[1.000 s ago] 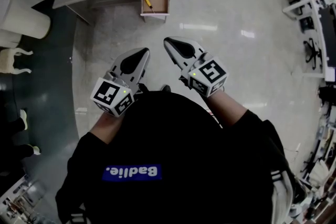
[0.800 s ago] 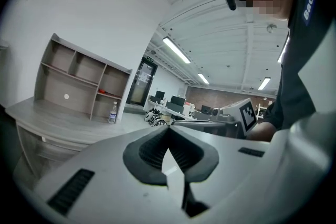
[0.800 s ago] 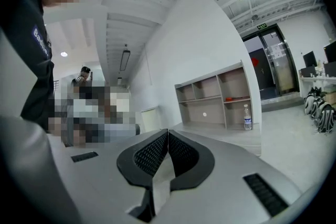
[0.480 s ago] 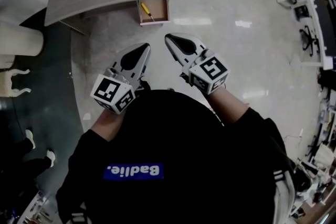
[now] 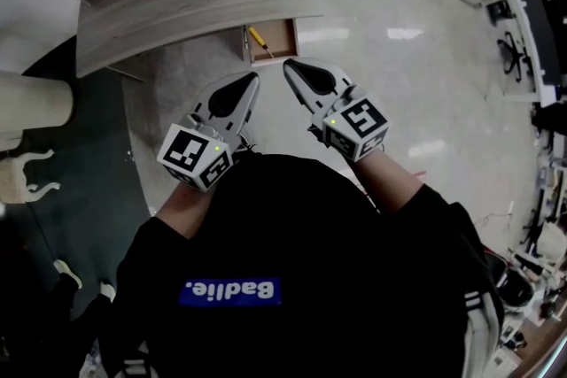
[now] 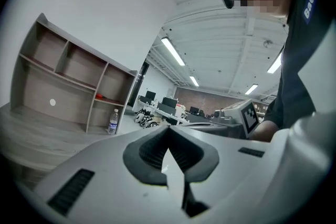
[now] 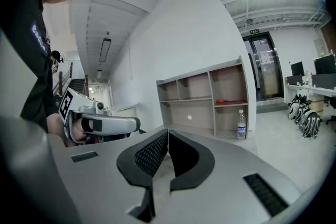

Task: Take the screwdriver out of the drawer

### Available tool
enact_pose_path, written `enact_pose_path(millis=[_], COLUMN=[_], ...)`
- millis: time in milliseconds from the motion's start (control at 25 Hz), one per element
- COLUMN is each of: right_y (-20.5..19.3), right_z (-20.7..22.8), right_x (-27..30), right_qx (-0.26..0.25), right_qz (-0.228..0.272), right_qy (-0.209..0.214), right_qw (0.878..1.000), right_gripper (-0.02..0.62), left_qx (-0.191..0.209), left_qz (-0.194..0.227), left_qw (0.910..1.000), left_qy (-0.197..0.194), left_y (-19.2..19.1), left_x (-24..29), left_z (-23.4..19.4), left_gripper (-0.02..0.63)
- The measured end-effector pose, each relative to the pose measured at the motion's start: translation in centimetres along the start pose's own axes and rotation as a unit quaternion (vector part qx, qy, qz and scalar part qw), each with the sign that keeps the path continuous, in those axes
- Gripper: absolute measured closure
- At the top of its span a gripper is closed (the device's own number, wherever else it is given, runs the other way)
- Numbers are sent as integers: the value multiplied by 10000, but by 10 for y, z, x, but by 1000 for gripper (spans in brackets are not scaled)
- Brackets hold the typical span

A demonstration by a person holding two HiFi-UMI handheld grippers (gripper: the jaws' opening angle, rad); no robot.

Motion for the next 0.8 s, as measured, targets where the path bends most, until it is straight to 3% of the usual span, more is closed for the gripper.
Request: enact_pose_path(millis=[240, 480, 800], right_y=[6, -16, -21], right_z=[3, 6, 51], right_x=[34, 62, 78], right_qx=[-55, -67, 55], right_qz=[-40, -143, -431], right_qy=[-212, -260, -10], right_qw=[9998, 9995, 9991], right_gripper=[565, 565, 565], left_qx=[-51, -155, -291], left_qz=[-17, -40, -138], left_qw=[9998, 9998, 9991], left_qy=[-166, -146, 267], left_y=[1, -20, -28], left_x=[1, -6, 26], left_z=[-39, -64, -77], left_gripper=[604, 604, 604])
Point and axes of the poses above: the fingertips, and each gripper's own axes: x forward along the fingers, z to its right, y out of its top, the point moved 5 cm from there along -x, backward along the fingers, and after that the axes turned 9 degrees about x, right-handed, at the moved point
